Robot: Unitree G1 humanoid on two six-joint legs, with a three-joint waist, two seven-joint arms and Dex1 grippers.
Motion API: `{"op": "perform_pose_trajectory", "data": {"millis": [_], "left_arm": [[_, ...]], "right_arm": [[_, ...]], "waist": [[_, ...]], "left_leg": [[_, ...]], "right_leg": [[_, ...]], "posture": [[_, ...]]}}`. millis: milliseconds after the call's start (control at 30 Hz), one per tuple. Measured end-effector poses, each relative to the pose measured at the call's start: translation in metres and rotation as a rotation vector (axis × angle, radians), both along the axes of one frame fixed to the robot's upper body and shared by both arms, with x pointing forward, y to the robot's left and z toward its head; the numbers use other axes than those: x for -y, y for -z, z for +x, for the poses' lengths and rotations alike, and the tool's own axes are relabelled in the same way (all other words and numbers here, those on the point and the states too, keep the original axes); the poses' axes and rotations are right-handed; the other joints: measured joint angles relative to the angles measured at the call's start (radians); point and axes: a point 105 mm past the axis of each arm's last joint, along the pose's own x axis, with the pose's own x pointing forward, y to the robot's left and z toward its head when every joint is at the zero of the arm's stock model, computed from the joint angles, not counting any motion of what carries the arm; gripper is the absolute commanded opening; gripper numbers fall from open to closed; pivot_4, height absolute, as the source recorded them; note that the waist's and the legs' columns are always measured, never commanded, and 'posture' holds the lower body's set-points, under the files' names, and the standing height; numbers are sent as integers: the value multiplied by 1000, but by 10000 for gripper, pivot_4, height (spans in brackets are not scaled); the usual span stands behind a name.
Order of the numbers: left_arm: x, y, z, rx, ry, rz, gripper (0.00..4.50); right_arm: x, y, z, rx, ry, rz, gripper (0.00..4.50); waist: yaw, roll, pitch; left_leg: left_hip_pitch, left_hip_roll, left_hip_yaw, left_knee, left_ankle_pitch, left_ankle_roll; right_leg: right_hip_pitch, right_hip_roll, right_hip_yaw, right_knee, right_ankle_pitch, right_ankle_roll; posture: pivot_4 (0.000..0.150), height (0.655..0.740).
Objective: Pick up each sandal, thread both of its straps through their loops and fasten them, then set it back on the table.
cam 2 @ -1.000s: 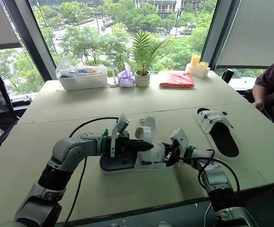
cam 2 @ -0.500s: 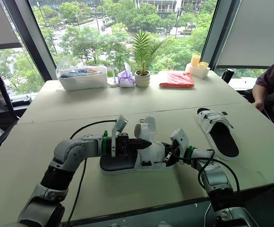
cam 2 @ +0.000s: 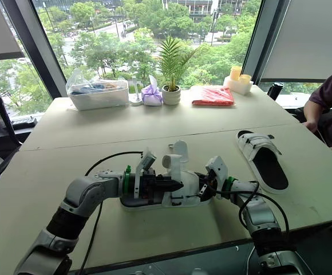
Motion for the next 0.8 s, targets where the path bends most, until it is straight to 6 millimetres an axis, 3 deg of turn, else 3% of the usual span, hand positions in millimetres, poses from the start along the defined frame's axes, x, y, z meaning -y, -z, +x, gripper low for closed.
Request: {"op": "perform_pose_trajectory", "data": {"millis": [67, 333, 467, 600, 800], "left_arm": [[-1, -5, -2, 26, 2, -5, 28272], [-44, -2, -30, 106, -64, 67, 28272], [-62, 24, -59, 40, -18, 175, 28272], [-45, 30, -63, 61, 1, 151, 28272], [-24, 38, -46, 99, -7, 138, 28272]], "right_arm": [[0, 0, 0, 1, 0, 0, 0], [0, 0, -1, 1, -7, -4, 0], [1, 1, -1, -3, -12, -7, 0], [1, 1, 2, -10, -14, -5, 0], [-1, 0, 1, -9, -33, -6, 0]], "waist": [[0, 0, 0], [1, 0, 0], [3, 0, 0], [3, -1, -1], [0, -1, -1]], "left_leg": [[0, 0, 0, 0, 0, 0], [1, 0, 0, -1, -1, -2], [2, 0, 0, -2, -1, -2], [1, 0, 0, -2, -1, -2], [2, 0, 0, -3, -2, -2]], "right_leg": [[0, 0, 0, 0, 0, 0], [0, 0, 0, -1, 0, 0], [0, 0, 0, -2, 0, -1], [2, 0, 0, -2, 0, -1], [-1, 0, 0, -2, 0, -1]], "posture": [[1500, 7388], [1500, 7388], [1500, 7388], [1500, 7388], [1500, 7388]]}}
